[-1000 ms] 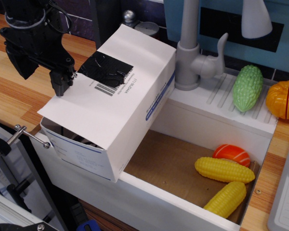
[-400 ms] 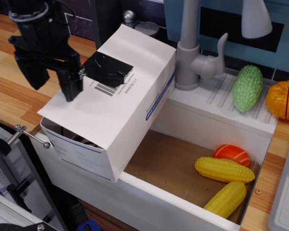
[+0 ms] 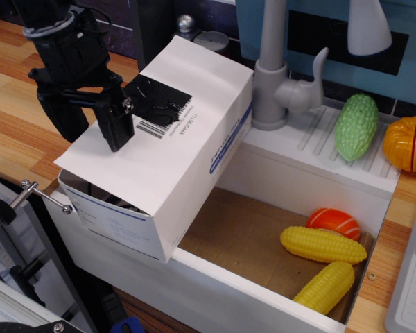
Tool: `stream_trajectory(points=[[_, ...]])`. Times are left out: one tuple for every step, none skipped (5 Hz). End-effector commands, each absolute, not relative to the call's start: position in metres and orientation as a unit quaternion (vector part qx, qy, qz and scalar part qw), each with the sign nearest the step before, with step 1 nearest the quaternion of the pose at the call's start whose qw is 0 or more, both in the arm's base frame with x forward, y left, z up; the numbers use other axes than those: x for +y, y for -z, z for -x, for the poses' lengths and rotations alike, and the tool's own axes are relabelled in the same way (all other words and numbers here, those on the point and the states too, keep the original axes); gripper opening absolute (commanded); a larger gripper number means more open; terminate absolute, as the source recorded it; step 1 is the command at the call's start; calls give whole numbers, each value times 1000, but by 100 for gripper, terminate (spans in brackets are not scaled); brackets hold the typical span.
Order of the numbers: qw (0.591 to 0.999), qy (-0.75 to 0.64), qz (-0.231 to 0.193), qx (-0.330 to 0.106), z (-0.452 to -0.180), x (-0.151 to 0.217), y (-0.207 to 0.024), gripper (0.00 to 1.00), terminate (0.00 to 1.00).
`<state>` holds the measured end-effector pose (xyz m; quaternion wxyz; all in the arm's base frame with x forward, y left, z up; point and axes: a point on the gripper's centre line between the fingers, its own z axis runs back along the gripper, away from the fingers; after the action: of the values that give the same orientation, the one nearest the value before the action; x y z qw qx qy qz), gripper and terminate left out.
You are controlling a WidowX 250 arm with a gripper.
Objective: Open white1fbox flap
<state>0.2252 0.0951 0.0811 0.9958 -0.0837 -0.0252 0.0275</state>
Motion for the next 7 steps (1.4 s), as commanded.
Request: stream_trajectory(points=[[994, -32, 99, -44, -233, 87, -93, 100, 0], [993, -30, 99, -52, -232, 75, -108, 100, 0], [995, -15, 88, -54, -233, 58, -120, 100, 0], [996, 14, 44, -83, -231, 43, -131, 100, 0], [993, 23, 4, -114, -229, 18, -139, 100, 0], [991, 33, -52, -122, -236, -1, -155, 100, 0], [989, 29, -69, -131, -253, -36, -161, 100, 0]])
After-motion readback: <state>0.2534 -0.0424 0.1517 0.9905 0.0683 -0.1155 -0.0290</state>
